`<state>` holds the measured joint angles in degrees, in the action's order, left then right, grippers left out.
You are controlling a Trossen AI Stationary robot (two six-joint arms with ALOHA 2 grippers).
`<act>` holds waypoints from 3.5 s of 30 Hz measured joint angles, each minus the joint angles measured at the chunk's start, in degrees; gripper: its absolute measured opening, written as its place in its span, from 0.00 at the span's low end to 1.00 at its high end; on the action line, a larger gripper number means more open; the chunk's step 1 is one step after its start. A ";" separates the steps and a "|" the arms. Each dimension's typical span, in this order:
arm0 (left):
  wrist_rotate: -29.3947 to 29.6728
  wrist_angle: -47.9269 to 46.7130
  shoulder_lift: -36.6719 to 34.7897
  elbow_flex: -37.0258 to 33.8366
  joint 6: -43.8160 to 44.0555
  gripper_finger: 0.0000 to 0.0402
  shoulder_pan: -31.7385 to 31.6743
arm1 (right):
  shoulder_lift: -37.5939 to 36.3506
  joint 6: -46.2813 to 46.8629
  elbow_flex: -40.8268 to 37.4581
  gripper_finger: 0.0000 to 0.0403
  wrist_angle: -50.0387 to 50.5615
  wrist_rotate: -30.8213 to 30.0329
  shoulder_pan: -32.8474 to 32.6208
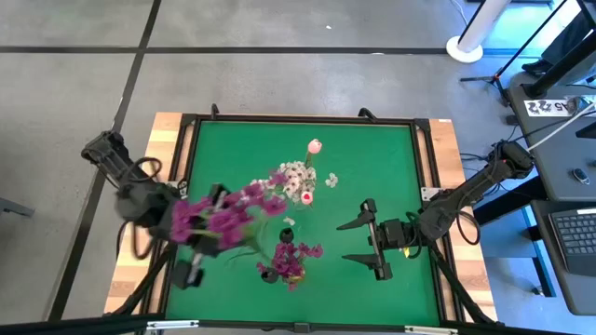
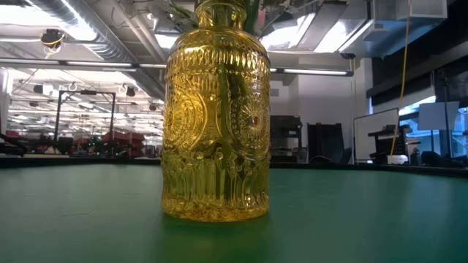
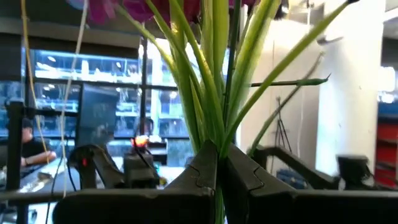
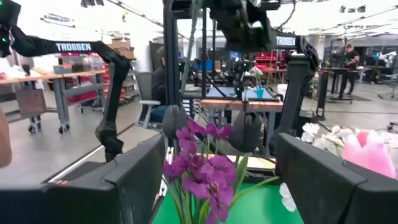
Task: Sort flowers into vase by color
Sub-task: Put the violet flowers into the yellow crystal vase
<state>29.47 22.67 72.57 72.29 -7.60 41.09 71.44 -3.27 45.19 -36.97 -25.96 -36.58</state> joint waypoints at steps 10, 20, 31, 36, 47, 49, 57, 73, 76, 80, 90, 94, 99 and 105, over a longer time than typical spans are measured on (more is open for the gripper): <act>6.00 -0.31 3.78 -0.01 -2.50 0.00 11.13 | 0.02 0.75 0.00 0.75 2.97 -3.54 0.22; 19.49 8.94 3.74 -0.02 -16.63 0.00 18.78 | 0.04 2.99 0.00 0.75 5.20 -3.63 0.22; 17.79 9.39 13.09 -0.07 -11.21 0.00 18.50 | 0.04 3.01 0.00 0.75 5.86 -3.63 0.22; 19.81 17.55 20.41 -0.07 -13.88 0.00 20.01 | 0.04 3.04 0.00 0.75 6.01 -3.63 0.22; 29.12 30.06 32.68 -0.07 -10.85 0.00 13.43 | 0.04 4.36 0.00 0.75 6.06 -3.63 0.22; 29.16 32.19 34.55 -0.07 -12.16 0.00 11.99 | 0.04 4.50 0.00 0.75 6.36 -3.63 0.22; 33.83 40.35 39.22 -0.07 -19.93 0.00 7.34 | 0.04 5.86 0.00 0.75 8.41 -3.63 0.22; 41.46 50.33 39.65 -0.07 -35.56 0.00 8.78 | 1.22 6.04 -0.02 0.75 8.49 -4.62 0.22; 40.70 49.42 39.65 -0.07 -34.13 0.00 7.89 | 1.22 6.04 -0.02 0.75 8.50 -4.63 0.22; 38.37 46.24 39.67 -0.07 -30.18 0.00 6.71 | 1.22 6.03 -0.02 0.75 8.50 -4.63 0.22; 38.46 46.46 39.61 -2.32 -26.93 0.00 6.44 | 1.22 6.03 -0.02 0.75 8.94 -4.59 0.22; 39.60 46.49 39.61 -4.90 -23.23 0.00 6.37 | 1.22 6.03 -0.02 0.75 8.94 -4.57 0.22; 39.87 46.55 39.61 -5.97 -21.68 0.00 6.44 | 1.22 6.03 -0.02 0.75 8.92 -4.54 0.22; 39.80 46.34 39.61 -7.77 -17.94 0.00 6.42 | 1.22 6.03 -0.02 0.75 8.93 -4.52 0.22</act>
<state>69.28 69.01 112.18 64.52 -25.54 47.51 72.66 2.76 45.17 -28.04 -30.48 -36.36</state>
